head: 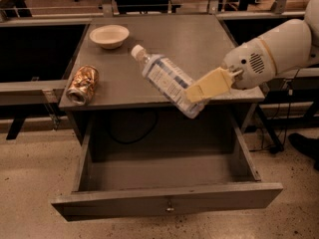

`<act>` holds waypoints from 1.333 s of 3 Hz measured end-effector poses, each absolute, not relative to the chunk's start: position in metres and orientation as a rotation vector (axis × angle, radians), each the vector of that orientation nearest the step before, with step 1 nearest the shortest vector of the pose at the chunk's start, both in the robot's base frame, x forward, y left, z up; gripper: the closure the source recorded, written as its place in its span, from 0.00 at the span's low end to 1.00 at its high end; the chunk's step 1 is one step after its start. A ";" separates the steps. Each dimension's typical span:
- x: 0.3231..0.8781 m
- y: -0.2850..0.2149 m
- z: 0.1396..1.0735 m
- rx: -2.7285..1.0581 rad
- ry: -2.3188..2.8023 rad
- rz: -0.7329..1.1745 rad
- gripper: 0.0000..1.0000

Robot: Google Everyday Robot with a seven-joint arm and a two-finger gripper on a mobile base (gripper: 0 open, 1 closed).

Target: Place blue plastic bottle into top drawer

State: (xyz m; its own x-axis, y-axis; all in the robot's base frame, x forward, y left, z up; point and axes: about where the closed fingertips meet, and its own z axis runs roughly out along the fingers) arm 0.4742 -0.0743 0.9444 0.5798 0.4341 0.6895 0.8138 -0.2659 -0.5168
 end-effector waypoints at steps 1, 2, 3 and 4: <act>0.465 -0.055 0.927 -2.016 -1.232 -0.597 1.00; 0.454 -0.046 0.885 -2.106 -1.593 -0.651 1.00; 0.457 -0.055 0.861 -2.102 -1.768 -0.641 1.00; 0.458 -0.055 0.864 -2.099 -1.762 -0.645 1.00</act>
Offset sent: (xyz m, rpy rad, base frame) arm -0.0141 0.0231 -0.1047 -0.7548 -0.7790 0.3580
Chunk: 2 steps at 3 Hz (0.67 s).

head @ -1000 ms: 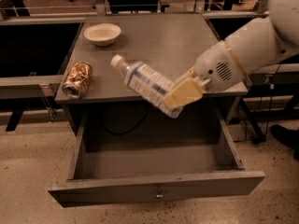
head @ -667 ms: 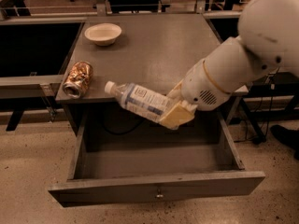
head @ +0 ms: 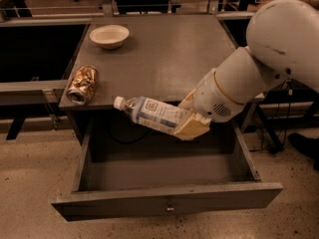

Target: Place blue plastic bottle into top drawer

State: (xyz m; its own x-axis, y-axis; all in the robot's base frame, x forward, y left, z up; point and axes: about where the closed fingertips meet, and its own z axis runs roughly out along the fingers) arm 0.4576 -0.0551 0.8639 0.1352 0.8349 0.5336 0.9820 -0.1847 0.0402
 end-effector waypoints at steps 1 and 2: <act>0.463 -0.062 0.832 -2.088 -1.750 -0.552 1.00; 0.468 -0.079 0.777 -2.089 -1.740 -0.461 1.00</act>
Offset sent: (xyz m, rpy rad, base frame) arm 0.0174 -0.0473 -0.1590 -0.0710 0.2036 0.0410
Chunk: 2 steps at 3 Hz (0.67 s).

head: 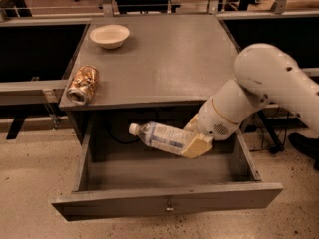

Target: Place blue plastic bottle into top drawer

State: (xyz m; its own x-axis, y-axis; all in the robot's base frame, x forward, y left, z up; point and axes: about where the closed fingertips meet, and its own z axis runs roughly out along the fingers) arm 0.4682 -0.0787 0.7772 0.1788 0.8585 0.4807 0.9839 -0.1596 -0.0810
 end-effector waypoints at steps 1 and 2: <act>0.470 -0.089 0.739 -2.102 -1.772 -0.426 1.00; 0.469 -0.088 0.708 -2.119 -1.824 -0.416 1.00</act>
Offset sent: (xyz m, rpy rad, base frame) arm 0.0017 -0.0097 -0.1075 -0.1356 -0.0690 0.0496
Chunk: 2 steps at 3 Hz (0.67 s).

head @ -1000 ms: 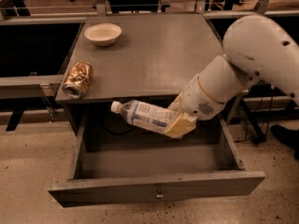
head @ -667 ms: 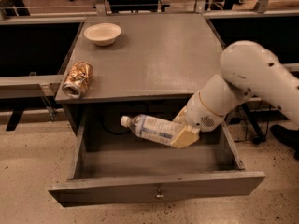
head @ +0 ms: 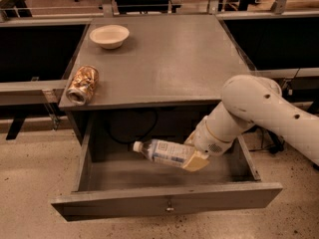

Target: Place blue plastic bottle into top drawer

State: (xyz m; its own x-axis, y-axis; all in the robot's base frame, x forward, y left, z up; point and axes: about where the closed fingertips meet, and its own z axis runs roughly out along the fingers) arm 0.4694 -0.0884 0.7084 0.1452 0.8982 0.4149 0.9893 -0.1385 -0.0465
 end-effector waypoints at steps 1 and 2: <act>0.467 -0.084 0.676 -2.115 -1.861 -0.386 1.00; 0.465 -0.084 0.650 -2.139 -1.824 -0.357 0.82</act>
Offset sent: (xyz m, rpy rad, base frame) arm -0.0042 0.0018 -0.0863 -0.0400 0.0545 -0.0367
